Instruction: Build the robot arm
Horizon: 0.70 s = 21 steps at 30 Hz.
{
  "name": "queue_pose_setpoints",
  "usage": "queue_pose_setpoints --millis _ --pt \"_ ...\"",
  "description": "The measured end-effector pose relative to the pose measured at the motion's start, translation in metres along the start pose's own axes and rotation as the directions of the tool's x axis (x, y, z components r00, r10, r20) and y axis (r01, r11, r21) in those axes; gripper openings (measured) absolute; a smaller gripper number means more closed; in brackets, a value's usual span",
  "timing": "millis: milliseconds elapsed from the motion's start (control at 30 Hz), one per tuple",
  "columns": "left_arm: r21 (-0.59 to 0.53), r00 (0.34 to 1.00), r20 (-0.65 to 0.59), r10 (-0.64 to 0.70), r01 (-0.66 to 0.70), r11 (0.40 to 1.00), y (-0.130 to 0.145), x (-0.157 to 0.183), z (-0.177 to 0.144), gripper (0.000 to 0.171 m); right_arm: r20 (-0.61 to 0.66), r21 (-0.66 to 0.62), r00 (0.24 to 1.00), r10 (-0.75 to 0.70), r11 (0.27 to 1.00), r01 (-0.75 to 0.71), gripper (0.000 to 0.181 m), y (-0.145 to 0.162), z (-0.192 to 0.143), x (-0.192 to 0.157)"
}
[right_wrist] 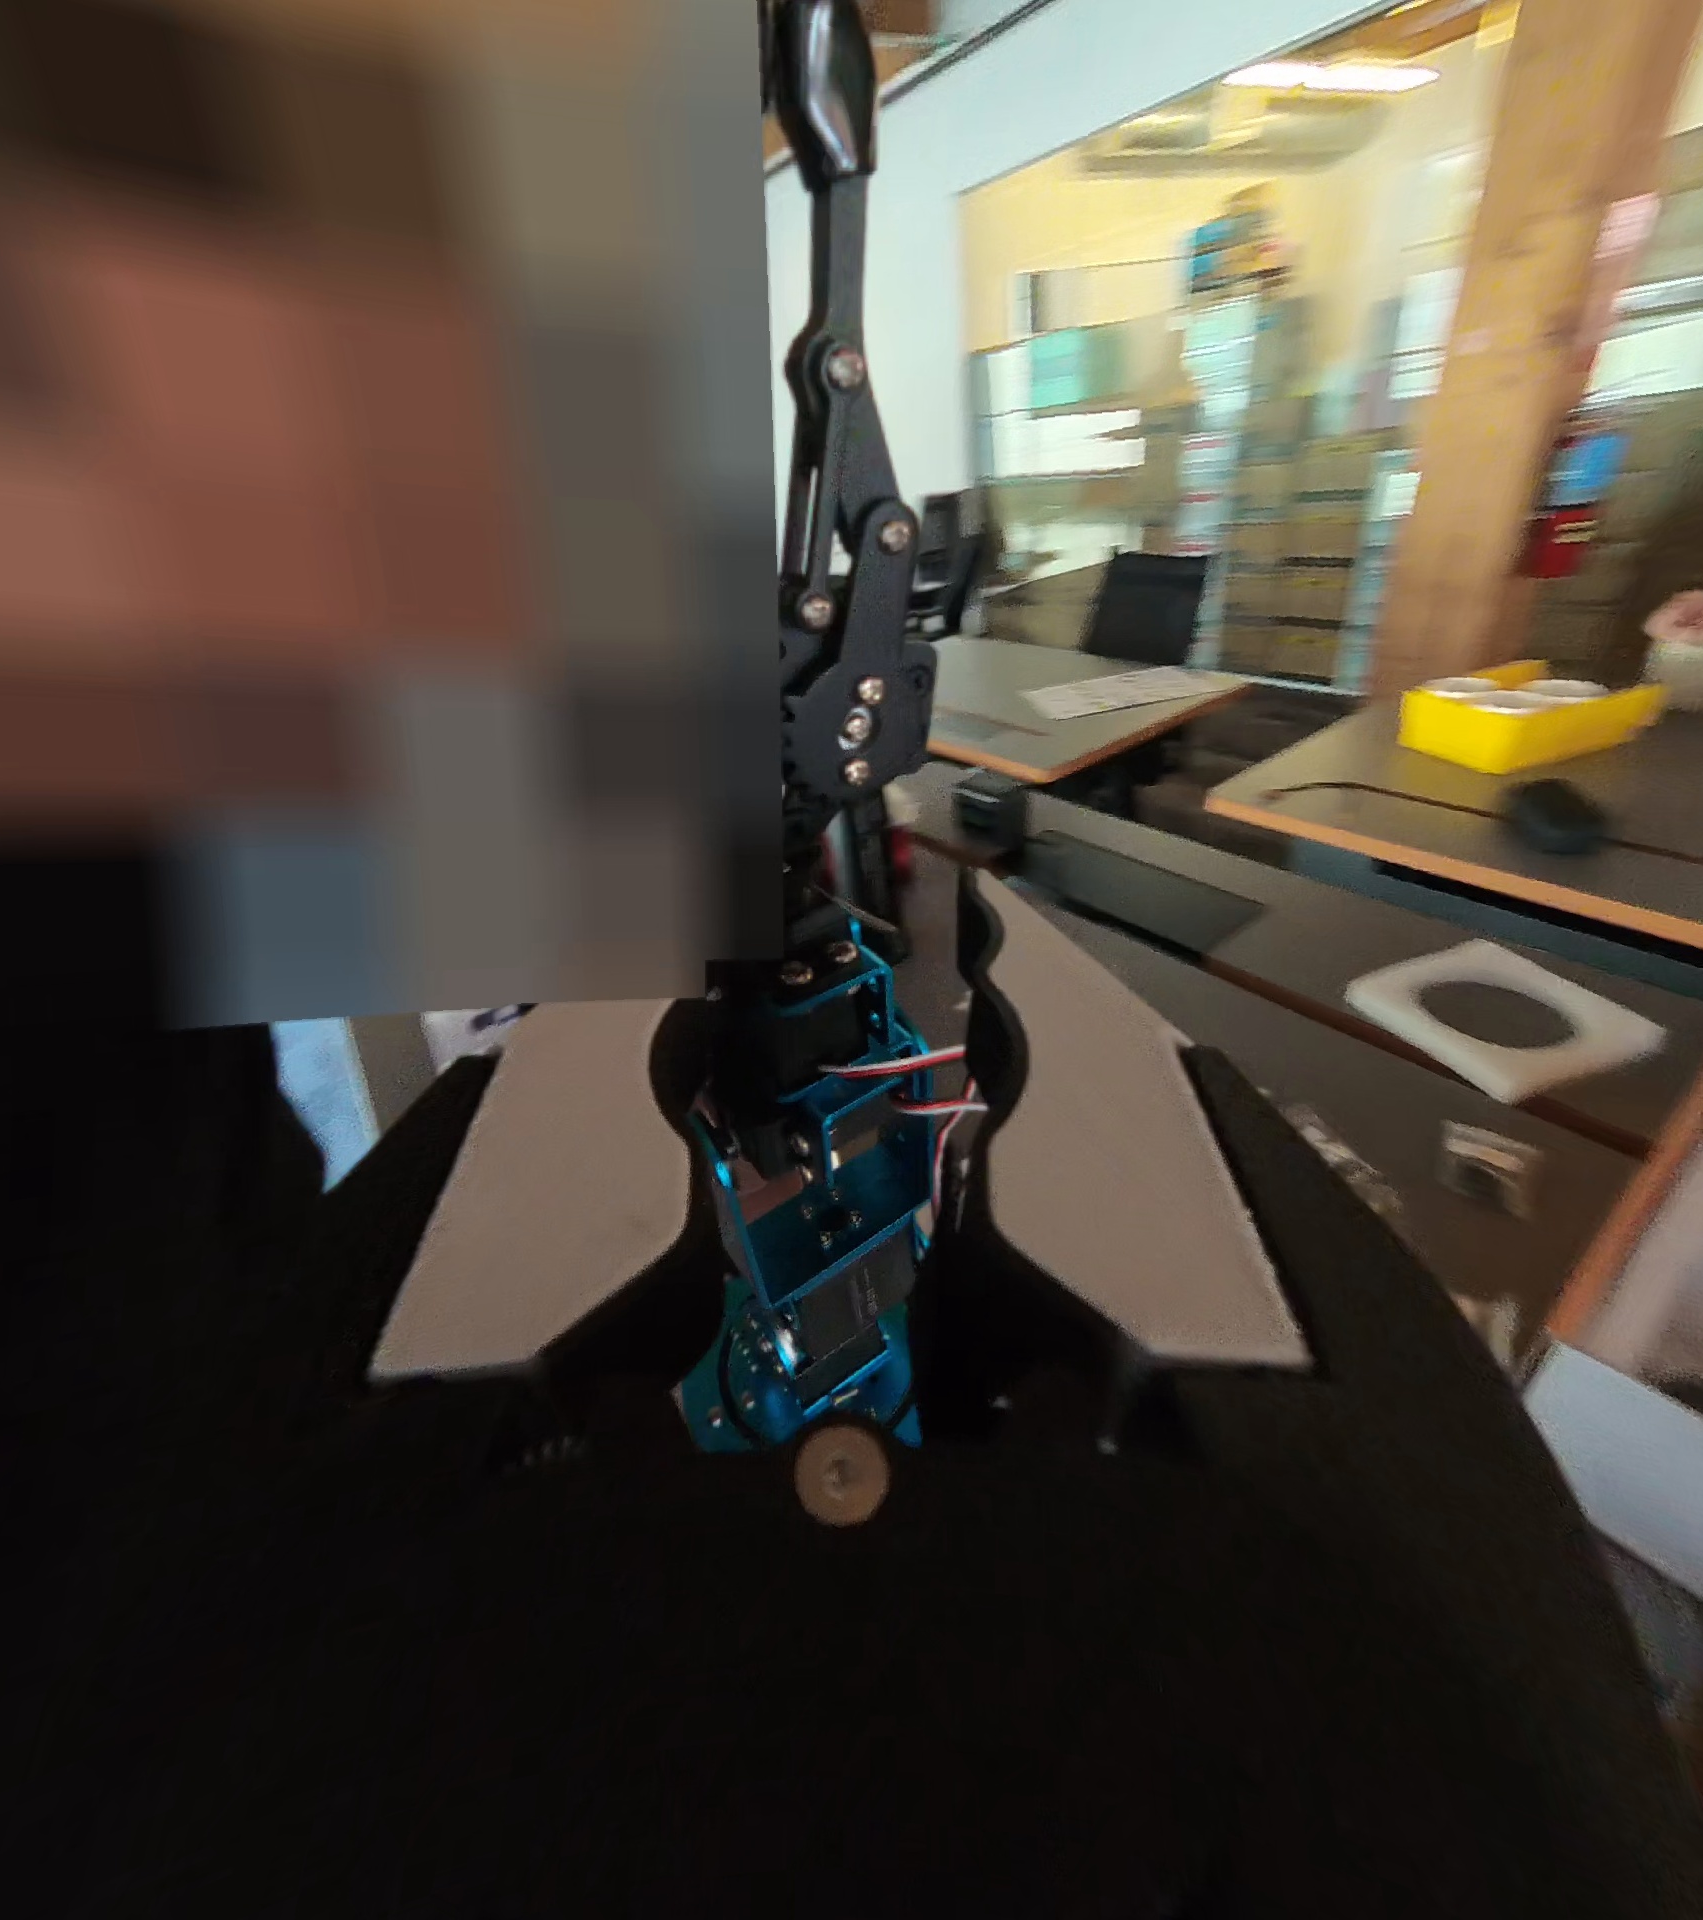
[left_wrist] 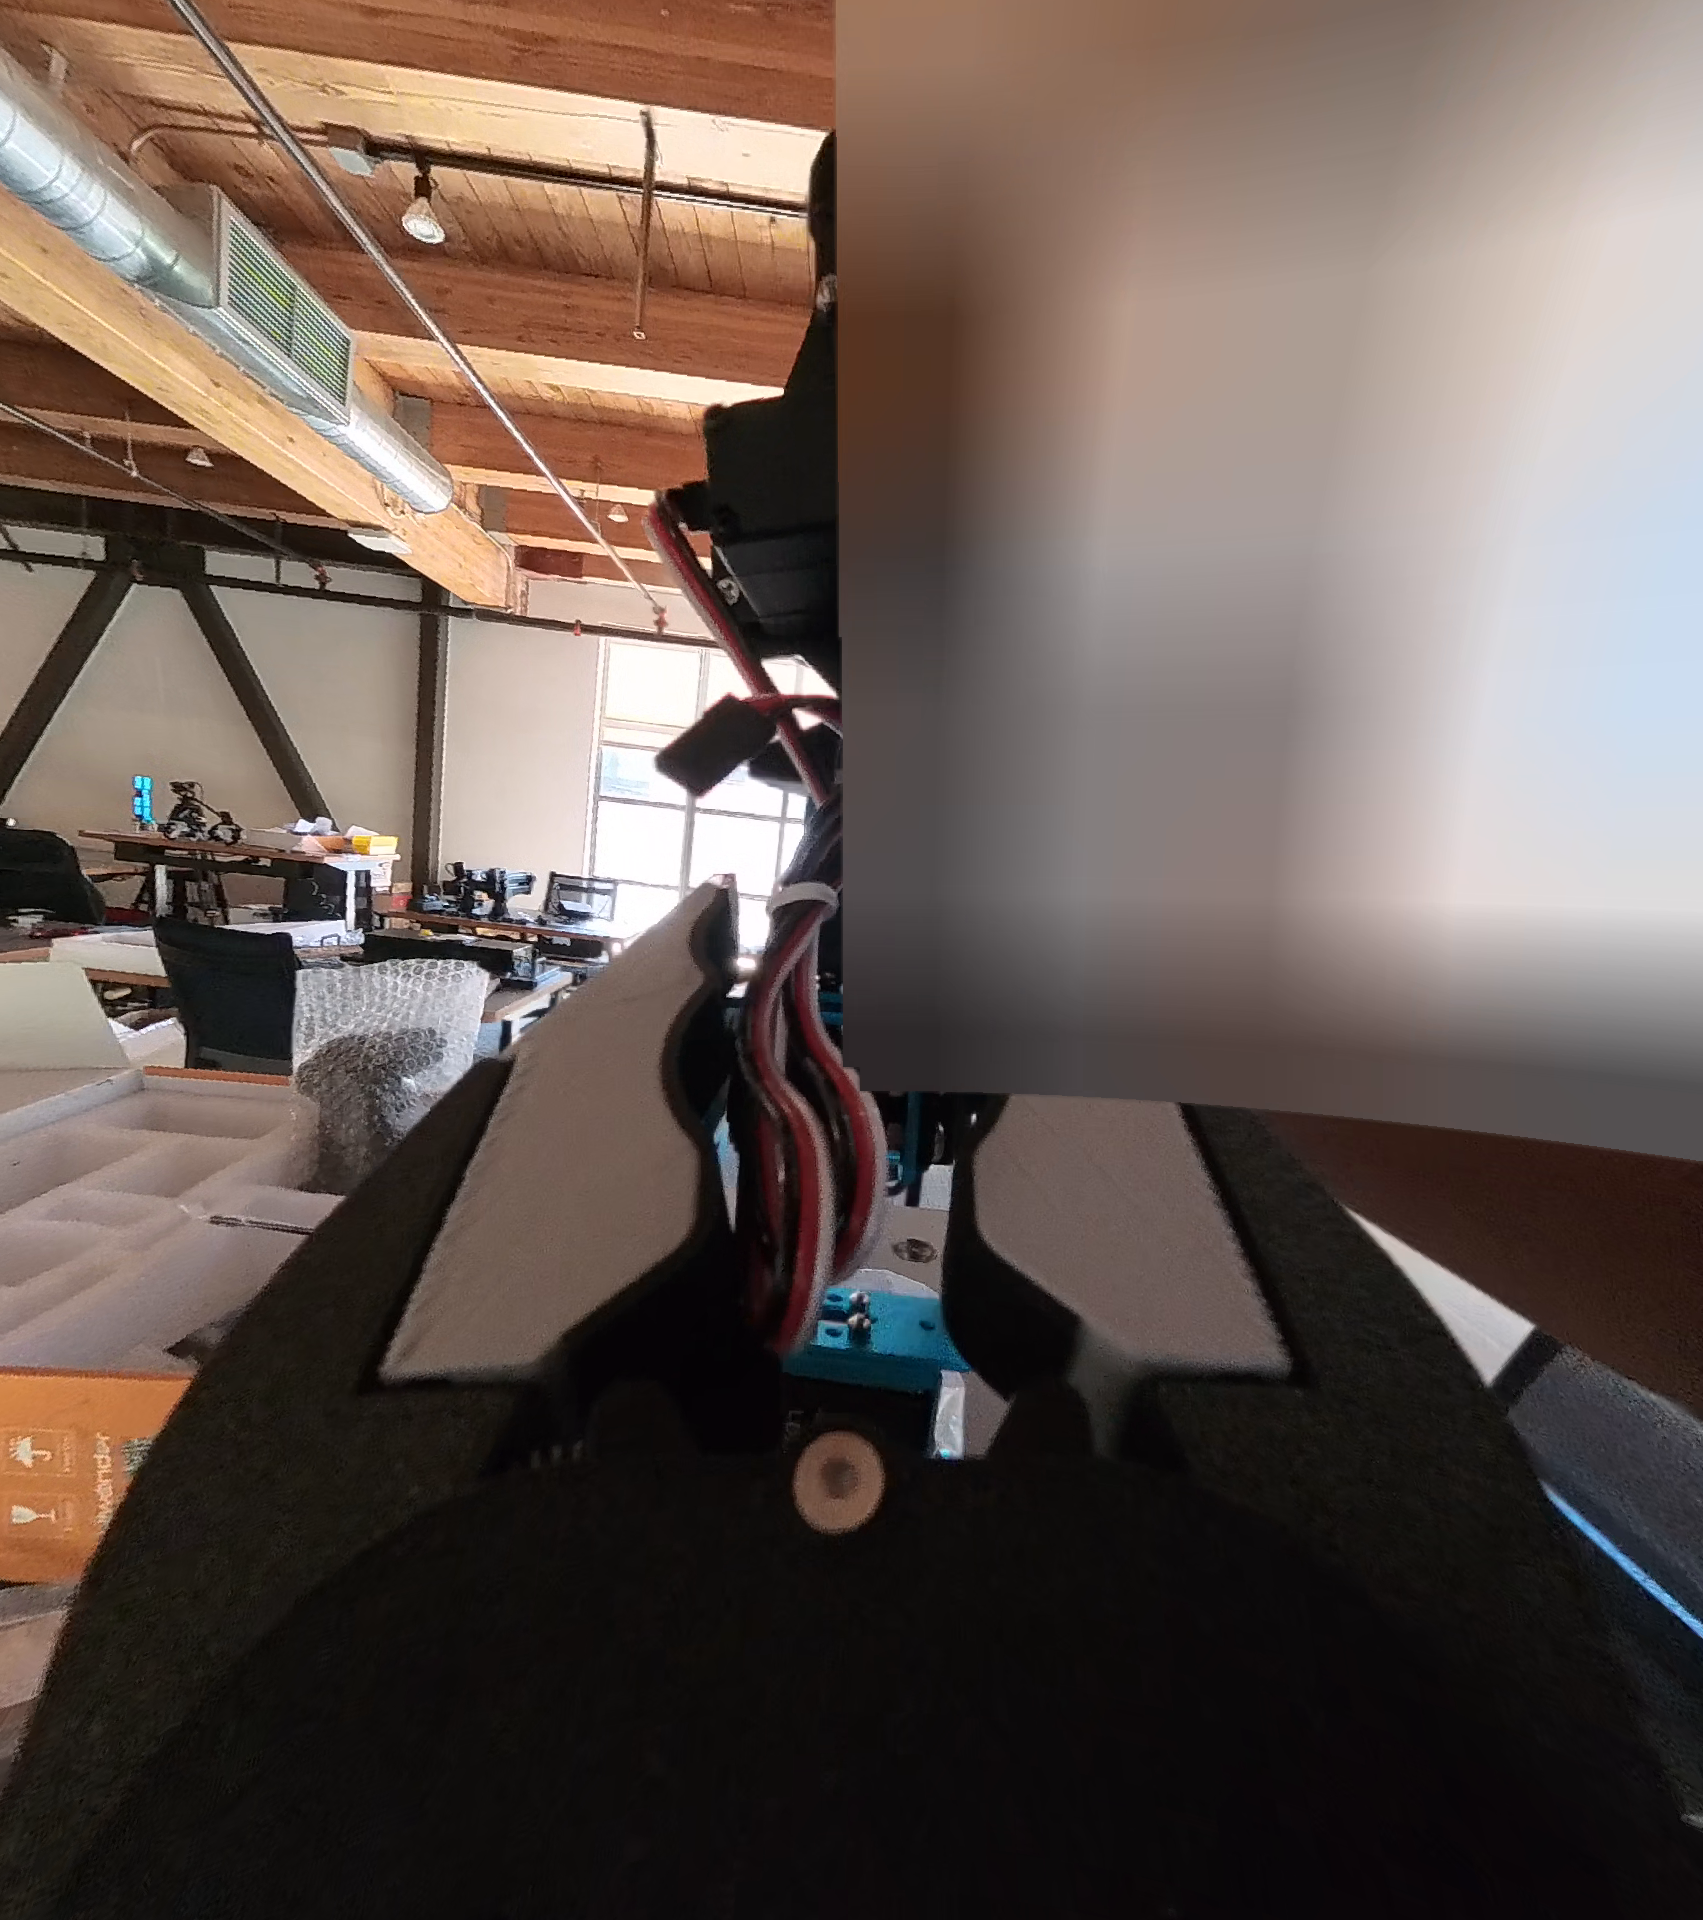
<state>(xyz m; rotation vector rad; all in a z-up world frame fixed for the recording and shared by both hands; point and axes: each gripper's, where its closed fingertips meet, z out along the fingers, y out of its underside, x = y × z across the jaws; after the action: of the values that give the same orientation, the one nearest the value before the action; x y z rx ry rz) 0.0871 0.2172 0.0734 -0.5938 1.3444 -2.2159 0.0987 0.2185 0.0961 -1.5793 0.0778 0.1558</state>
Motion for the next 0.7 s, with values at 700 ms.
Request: queue_pose_setpoints --millis 700 --pt "0.011 0.996 0.074 0.057 -0.058 0.998 -0.001 0.004 -0.005 0.027 -0.693 0.066 0.721 0.024 0.997 0.031 0.011 -0.009 0.005 -0.014"
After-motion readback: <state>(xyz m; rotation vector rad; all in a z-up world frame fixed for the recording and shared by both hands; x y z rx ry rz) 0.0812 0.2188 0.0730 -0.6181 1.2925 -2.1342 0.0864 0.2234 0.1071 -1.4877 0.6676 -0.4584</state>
